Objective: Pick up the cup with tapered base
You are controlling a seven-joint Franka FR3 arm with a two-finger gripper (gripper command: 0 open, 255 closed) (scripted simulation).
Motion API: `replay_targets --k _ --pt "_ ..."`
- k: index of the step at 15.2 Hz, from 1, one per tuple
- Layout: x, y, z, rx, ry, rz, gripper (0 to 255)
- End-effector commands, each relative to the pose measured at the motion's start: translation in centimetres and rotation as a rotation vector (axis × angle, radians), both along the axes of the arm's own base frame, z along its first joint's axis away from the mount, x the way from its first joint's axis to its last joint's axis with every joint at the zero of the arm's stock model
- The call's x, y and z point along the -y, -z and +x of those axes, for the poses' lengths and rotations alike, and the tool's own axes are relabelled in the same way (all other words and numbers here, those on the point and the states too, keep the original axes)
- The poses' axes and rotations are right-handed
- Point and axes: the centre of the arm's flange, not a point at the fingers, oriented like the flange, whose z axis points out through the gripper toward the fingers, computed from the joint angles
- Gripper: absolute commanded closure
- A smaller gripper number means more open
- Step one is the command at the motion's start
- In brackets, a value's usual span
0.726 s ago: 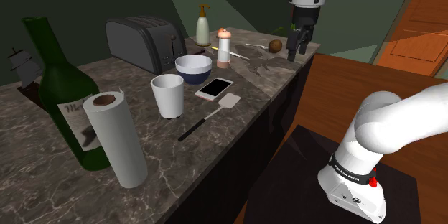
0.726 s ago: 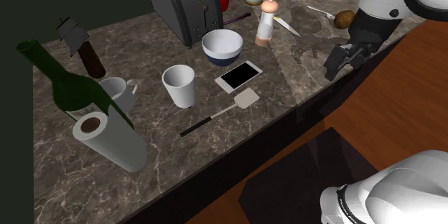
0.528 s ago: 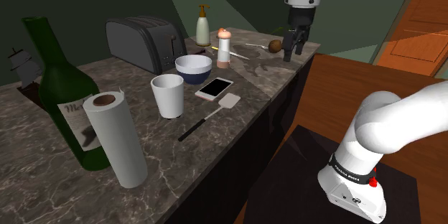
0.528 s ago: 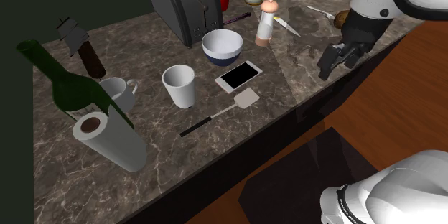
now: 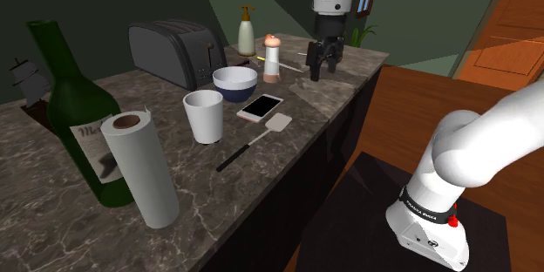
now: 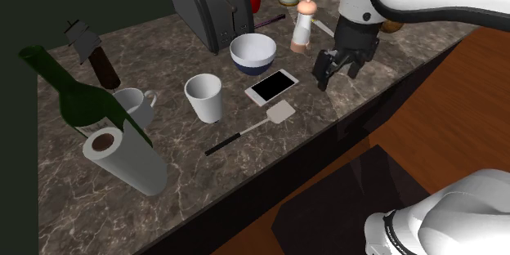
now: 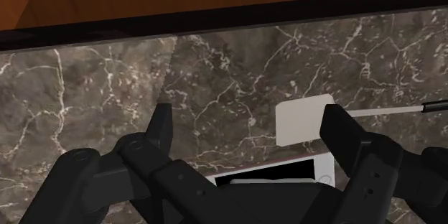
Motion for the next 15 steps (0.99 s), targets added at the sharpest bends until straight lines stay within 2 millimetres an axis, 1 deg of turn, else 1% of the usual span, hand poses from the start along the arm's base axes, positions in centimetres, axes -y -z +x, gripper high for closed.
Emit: replay_targets --k 1,15 --pt "-2.4 0.2 1.6 -0.004 0.0 0.01 0" --pt "-16.3 2.0 12.9 -0.032 0.002 0.072 0"
